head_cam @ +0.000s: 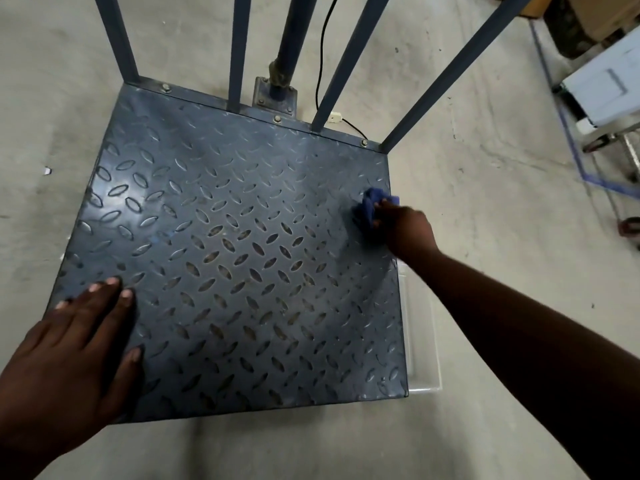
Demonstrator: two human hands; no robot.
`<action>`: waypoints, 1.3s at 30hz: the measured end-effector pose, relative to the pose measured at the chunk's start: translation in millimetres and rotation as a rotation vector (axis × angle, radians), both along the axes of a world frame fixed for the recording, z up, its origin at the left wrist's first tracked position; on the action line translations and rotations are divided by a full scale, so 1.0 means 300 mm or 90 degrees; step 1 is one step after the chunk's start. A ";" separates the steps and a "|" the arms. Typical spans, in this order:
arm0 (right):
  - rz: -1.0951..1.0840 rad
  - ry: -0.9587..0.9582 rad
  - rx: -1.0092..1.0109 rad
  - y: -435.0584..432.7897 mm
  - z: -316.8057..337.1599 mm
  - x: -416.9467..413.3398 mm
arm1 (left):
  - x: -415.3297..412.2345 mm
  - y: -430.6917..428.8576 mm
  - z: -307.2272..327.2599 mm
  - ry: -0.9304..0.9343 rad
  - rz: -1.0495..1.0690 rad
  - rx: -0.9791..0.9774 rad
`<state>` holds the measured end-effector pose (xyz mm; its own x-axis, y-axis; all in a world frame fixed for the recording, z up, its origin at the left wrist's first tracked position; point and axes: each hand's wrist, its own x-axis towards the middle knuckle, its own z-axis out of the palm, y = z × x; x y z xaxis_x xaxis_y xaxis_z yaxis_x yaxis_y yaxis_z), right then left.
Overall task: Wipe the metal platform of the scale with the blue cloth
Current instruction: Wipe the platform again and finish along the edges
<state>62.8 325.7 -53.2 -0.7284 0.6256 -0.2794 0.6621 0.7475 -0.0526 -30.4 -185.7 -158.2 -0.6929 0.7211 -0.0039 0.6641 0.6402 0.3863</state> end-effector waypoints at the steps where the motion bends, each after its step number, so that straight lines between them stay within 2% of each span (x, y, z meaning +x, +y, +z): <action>1: -0.013 0.001 -0.005 0.024 0.003 -0.054 | -0.001 -0.006 -0.017 -0.006 0.003 0.002; 5: -0.047 0.016 -0.023 0.097 0.013 -0.194 | -0.004 -0.018 -0.075 -0.032 0.026 0.010; 8: -0.059 0.039 -0.026 0.071 0.014 -0.176 | -0.008 -0.025 -0.086 -0.032 0.031 -0.002; 10: -0.070 0.059 -0.058 0.014 0.018 -0.090 | -0.003 -0.018 -0.069 -0.038 0.043 0.012; 15: 0.122 0.072 -0.054 -0.142 0.017 0.276 | -0.006 -0.016 -0.062 -0.031 0.044 0.001; 20: 0.192 0.092 -0.136 -0.266 -0.011 0.500 | -0.009 -0.025 -0.083 -0.018 0.031 -0.019; 22: 0.145 0.141 -0.119 -0.243 -0.029 0.478 | -0.006 -0.017 -0.052 -0.005 0.004 -0.032; 25: -0.045 0.190 -0.087 -0.269 -0.055 0.434 | -0.014 -0.018 -0.033 0.009 -0.024 -0.037; 26: -0.045 0.198 -0.080 -0.315 -0.056 0.444 | -0.013 -0.015 -0.026 0.006 -0.027 -0.033; 28: 0.120 0.195 -0.100 -0.433 -0.057 0.514 | -0.010 -0.009 -0.013 0.010 -0.018 -0.020; 30: 0.342 0.118 -0.164 -0.495 -0.054 0.622 | -0.004 0.002 0.008 0.019 -0.011 -0.014; 31: 0.400 0.097 -0.168 -0.474 -0.062 0.667 | -0.001 0.008 0.020 0.025 -0.005 -0.012; 32: 0.385 0.111 -0.157 -0.437 -0.070 0.697 | 0.002 0.014 0.031 0.028 -0.004 -0.011; 35: 0.002 0.232 -0.105 -0.378 -0.057 0.702 | 0.007 0.017 0.043 0.038 -0.005 0.000; 36: -0.056 0.241 -0.083 -0.411 -0.059 0.683 | 0.007 0.015 0.041 0.041 -0.009 0.003; 37: -0.031 0.237 -0.062 -0.466 -0.071 0.665 | 0.005 0.015 0.037 0.042 -0.011 0.003; 39: 0.104 0.233 -0.073 -0.596 -0.100 0.647 | 0.003 0.009 0.020 0.041 -0.008 0.000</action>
